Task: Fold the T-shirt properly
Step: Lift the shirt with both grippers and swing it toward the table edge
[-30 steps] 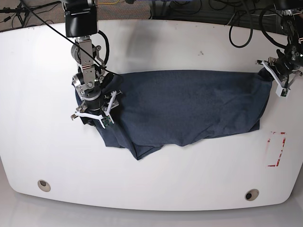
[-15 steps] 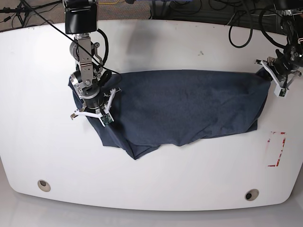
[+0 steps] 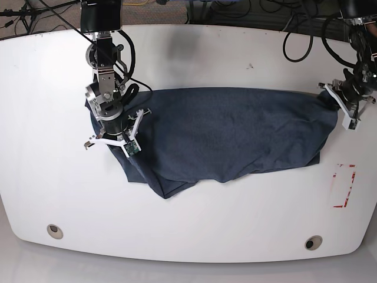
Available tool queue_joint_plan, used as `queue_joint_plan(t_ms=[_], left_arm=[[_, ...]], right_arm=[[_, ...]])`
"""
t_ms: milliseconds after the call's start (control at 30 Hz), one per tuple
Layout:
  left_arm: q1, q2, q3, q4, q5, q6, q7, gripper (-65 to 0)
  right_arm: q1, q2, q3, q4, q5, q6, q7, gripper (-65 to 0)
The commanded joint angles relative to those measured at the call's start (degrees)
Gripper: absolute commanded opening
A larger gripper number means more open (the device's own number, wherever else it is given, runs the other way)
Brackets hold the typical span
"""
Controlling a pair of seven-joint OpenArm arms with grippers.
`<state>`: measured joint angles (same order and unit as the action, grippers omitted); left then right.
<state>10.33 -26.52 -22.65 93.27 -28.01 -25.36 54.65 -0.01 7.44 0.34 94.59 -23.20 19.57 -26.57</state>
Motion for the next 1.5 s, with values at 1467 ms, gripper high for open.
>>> queue_joint_plan(t_ms=[1467], left_arm=[[-42.3, -1.2, 3.9, 5.1, -0.2, 0.4, 9.2, -65.0]], right_arm=[[42.3, 7.7, 0.3, -7.7, -0.5, 7.7, -13.3, -65.0]])
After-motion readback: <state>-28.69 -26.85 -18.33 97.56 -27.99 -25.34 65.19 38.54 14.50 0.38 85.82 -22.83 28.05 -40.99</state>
